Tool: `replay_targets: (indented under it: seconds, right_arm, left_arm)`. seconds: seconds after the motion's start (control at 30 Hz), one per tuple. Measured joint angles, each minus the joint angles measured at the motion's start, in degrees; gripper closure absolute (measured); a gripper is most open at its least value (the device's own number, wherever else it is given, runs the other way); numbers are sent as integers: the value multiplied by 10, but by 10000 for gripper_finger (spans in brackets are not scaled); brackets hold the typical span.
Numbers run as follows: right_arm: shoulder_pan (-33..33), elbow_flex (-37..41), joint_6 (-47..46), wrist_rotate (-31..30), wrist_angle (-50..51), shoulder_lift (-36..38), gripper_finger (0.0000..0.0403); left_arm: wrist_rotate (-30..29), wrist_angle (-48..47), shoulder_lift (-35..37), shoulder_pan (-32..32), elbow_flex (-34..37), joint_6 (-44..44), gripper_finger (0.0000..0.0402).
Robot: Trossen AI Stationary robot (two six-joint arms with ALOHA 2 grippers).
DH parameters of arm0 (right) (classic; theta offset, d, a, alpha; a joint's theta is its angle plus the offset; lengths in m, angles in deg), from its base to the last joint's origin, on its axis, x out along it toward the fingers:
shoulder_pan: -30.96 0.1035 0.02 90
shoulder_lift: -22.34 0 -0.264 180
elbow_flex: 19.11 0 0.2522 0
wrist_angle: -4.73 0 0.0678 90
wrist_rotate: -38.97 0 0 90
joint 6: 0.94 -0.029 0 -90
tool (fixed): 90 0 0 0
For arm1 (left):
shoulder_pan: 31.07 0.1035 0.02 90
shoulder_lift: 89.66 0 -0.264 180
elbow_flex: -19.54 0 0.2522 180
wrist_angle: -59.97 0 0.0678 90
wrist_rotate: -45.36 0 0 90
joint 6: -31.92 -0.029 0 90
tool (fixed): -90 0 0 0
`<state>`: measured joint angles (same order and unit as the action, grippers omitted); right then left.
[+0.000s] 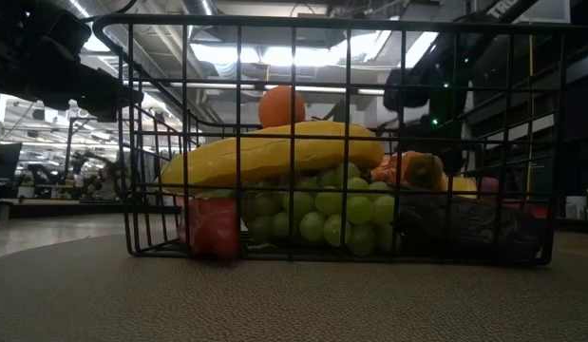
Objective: Build produce basket
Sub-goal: Adjust the purple garlic on the table, then put the red chili pepper into the black wire basket
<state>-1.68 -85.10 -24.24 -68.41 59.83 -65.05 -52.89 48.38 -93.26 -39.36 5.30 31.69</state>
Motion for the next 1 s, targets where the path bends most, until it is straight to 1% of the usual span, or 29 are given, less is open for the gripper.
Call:
replay_targets:
  seconds: [0.1,0.17,0.2,0.3,0.37,0.47,0.53,0.63,0.73,0.83,0.9,1.0]
  right_arm:
    - [13,0,-24,80,83,-12,251]
    - [34,0,-52,139,153,-7,251]
    - [49,0,-66,155,187,-1,251]
    - [104,-2,-109,163,267,26,251]
    - [144,-4,-137,172,299,48,251]
    - [197,-6,-159,193,301,86,251]
    - [224,-6,-167,190,298,108,251]
    - [245,-6,-165,151,273,135,251]
    - [251,-6,-165,79,224,147,251]
    - [249,-6,-122,0,149,150,251]
    - [243,-6,-83,-64,97,150,251]
    - [220,-6,-33,-149,27,150,251]
  left_arm:
    - [0,0,0,0,0,0,214]
    - [0,0,0,0,0,0,214]
    - [0,0,0,0,0,0,214]
    - [0,0,0,0,0,0,214]
    - [0,0,0,0,0,0,214]
    - [0,0,0,0,0,0,214]
    - [0,0,0,0,0,0,214]
    - [0,0,0,0,0,0,214]
    - [0,0,0,0,0,0,214]
    - [0,0,0,0,0,0,214]
    - [0,0,0,0,0,0,214]
    - [0,0,0,0,0,0,214]
